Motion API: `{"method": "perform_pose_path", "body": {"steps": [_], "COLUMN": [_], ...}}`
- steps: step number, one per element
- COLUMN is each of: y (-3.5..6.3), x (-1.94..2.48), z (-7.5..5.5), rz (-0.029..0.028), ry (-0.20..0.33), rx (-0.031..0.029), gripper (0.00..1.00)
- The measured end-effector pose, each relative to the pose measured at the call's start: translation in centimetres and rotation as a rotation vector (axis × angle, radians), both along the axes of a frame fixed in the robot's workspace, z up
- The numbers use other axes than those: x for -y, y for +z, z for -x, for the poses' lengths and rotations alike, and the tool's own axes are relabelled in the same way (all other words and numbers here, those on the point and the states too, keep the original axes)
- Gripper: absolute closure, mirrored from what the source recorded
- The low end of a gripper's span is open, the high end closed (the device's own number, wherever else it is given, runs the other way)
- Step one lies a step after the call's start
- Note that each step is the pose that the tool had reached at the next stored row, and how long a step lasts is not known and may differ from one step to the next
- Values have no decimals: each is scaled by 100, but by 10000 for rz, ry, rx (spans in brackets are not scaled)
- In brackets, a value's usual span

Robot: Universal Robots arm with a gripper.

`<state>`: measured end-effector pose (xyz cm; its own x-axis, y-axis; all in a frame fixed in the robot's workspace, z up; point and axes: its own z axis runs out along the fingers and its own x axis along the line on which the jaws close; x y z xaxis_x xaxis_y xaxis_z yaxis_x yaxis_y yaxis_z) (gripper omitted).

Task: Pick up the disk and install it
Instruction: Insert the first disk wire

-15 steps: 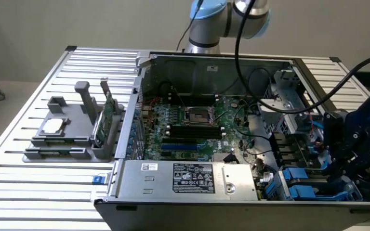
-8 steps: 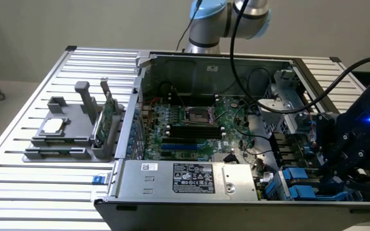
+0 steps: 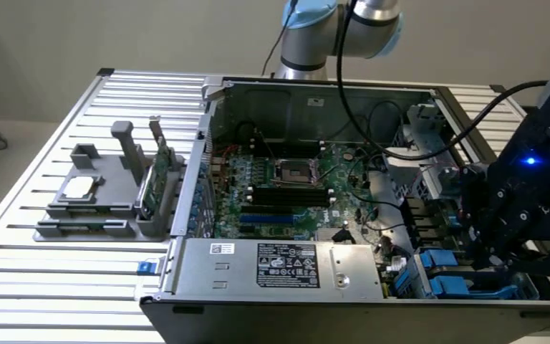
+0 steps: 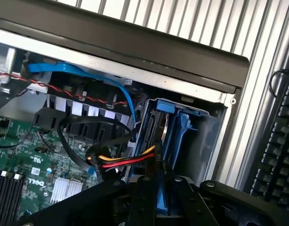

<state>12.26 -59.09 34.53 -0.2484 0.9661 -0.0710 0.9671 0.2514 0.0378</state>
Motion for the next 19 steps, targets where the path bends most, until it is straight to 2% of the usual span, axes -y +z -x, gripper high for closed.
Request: {"method": "perform_pose_path", "body": {"steps": [4,5,6,8,10,13,15,19], "y": [6,6,6,5,6,6,6,6], "x": [-68,-91,-107,-124,-165,-243,-297,-401], "z": [0,0,0,1,1,0,0,-3], "rz": [714,833,906,928,962,1143,1313,1546], "ry": [-1,-1,-1,-14,-15,-13,-11,-5], "rx": [0,0,-2,-16,-34,-114,-145,-232], "gripper": [84,84,84,84,84,84,84,84]}}
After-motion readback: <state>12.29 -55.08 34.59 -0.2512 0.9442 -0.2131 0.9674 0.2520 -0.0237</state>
